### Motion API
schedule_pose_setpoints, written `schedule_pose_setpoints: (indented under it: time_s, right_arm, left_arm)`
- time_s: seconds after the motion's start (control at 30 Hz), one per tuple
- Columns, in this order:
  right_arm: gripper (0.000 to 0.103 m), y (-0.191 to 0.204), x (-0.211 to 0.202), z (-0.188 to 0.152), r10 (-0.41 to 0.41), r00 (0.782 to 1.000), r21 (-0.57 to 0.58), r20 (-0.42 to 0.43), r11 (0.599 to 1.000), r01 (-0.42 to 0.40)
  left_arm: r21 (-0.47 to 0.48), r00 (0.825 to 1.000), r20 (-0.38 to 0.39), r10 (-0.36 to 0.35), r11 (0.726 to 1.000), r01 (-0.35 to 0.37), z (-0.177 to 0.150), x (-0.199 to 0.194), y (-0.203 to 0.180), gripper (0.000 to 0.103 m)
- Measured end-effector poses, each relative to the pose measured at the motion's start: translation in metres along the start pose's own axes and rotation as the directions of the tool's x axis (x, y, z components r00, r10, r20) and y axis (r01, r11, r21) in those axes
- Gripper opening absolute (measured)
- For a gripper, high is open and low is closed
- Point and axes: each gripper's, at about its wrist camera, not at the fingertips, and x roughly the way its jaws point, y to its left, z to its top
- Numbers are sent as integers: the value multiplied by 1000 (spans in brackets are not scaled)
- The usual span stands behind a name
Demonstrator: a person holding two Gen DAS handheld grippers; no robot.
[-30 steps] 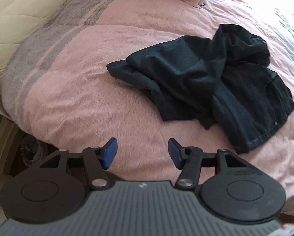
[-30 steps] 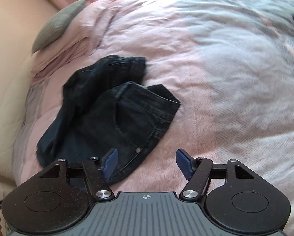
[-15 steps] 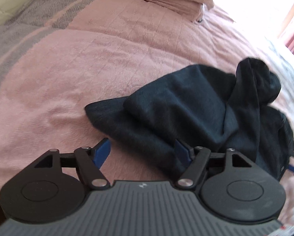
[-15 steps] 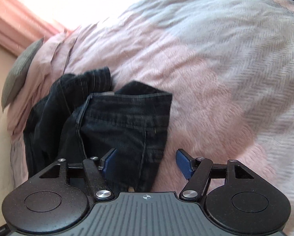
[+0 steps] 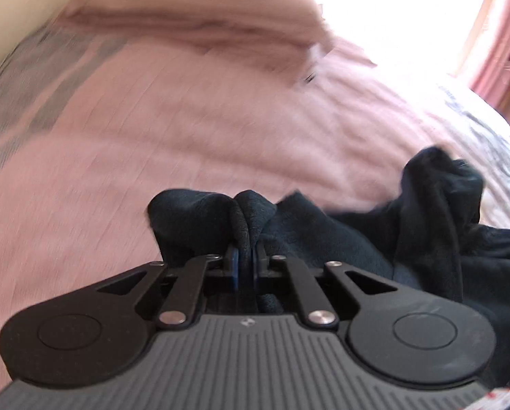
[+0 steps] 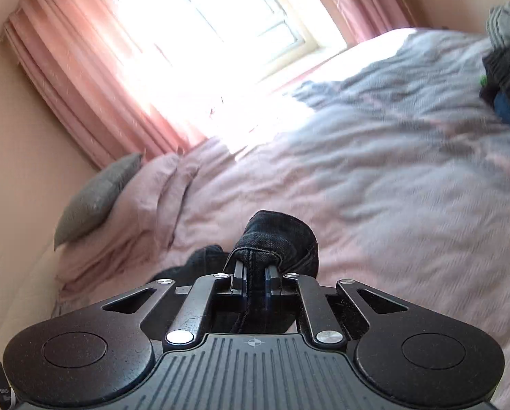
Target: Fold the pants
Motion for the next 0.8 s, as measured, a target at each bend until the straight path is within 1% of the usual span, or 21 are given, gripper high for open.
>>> schedule_pose_setpoints:
  time_s: [0.07, 0.1, 0.13, 0.2, 0.23, 0.27, 0.3, 0.33, 0.37, 0.4, 0.43, 0.47, 0.5, 0.53, 0.57, 0.63, 0.67, 0.7, 0.73, 0.77, 0.8]
  right_arm:
    - [5, -3, -26, 33, -2, 994, 10, 113, 1000, 1]
    - [5, -4, -38, 49, -11, 984, 15, 175, 1000, 9]
    - [5, -8, -52, 67, -30, 969, 26, 245, 999, 24]
    - [5, -19, -80, 94, -94, 921, 54, 377, 995, 79]
    - [5, -28, -97, 105, -133, 886, 72, 444, 991, 113]
    - [6, -37, -111, 114, -186, 847, 96, 499, 982, 160]
    - [6, -49, -123, 117, -247, 813, 142, 527, 969, 202]
    - [6, -66, -133, 121, -292, 801, 197, 522, 956, 219]
    - [6, -84, -139, 121, -335, 806, 247, 489, 939, 240]
    - [7, -101, -142, 117, -397, 808, 292, 434, 911, 291]
    - [7, -119, -140, 111, -441, 821, 319, 362, 887, 335]
    - [7, -135, -136, 100, -464, 839, 334, 286, 869, 366]
    - [7, -148, -130, 88, -481, 850, 342, 215, 852, 396]
    - [8, -162, -122, 69, -499, 856, 343, 138, 834, 431]
    - [7, -171, -118, 53, -509, 856, 333, 87, 825, 456]
    - [7, -181, -112, 31, -523, 851, 321, 43, 814, 484]
    - [7, -188, -115, 20, -513, 857, 339, 35, 813, 473]
    - [7, -192, -116, 17, -503, 864, 360, 38, 813, 458]
    - [7, -195, -117, 17, -497, 867, 373, 42, 813, 448]
    - [7, -201, -121, 17, -492, 869, 376, 41, 814, 443]
    - [7, -205, -119, 21, -490, 871, 373, 37, 815, 443]
  left_arm:
    - [64, 996, 75, -49, 997, 44, 43, 8, -37, 4]
    - [99, 991, 107, -77, 993, 66, 66, 13, -60, 4]
    - [134, 984, 134, -116, 986, 98, 89, 19, -86, 4]
    - [197, 968, 166, -190, 968, 156, 125, 27, -135, 6]
    - [229, 961, 170, -219, 957, 177, 142, 32, -164, 8]
    - [249, 956, 174, -235, 950, 189, 151, 35, -184, 17]
    - [270, 953, 176, -248, 943, 196, 156, 36, -205, 25]
    - [278, 953, 174, -247, 941, 193, 156, 37, -219, 31]
    - [285, 955, 167, -246, 939, 192, 152, 39, -229, 42]
    - [292, 956, 152, -252, 935, 200, 142, 41, -233, 46]
    - [291, 960, 120, -251, 934, 208, 128, 43, -232, 46]
    - [278, 969, 71, -236, 938, 208, 111, 50, -228, 46]
    - [256, 976, 16, -217, 945, 206, 91, 54, -220, 46]
    - [227, 980, -39, -196, 953, 200, 66, 57, -208, 46]
    - [205, 981, -82, -174, 960, 188, 46, 59, -196, 46]
    - [151, 978, -178, -110, 979, 138, -2, 57, -162, 46]
    - [107, 973, -212, -85, 988, 110, -21, 53, -146, 46]
    - [52, 969, -240, -65, 995, 79, -36, 51, -131, 50]
    - [-17, 964, -261, -54, 999, 52, -50, 48, -117, 52]
    - [-81, 961, -271, -63, 996, 43, -60, 47, -107, 55]
    - [-159, 956, -277, -93, 986, 49, -71, 47, -97, 60]
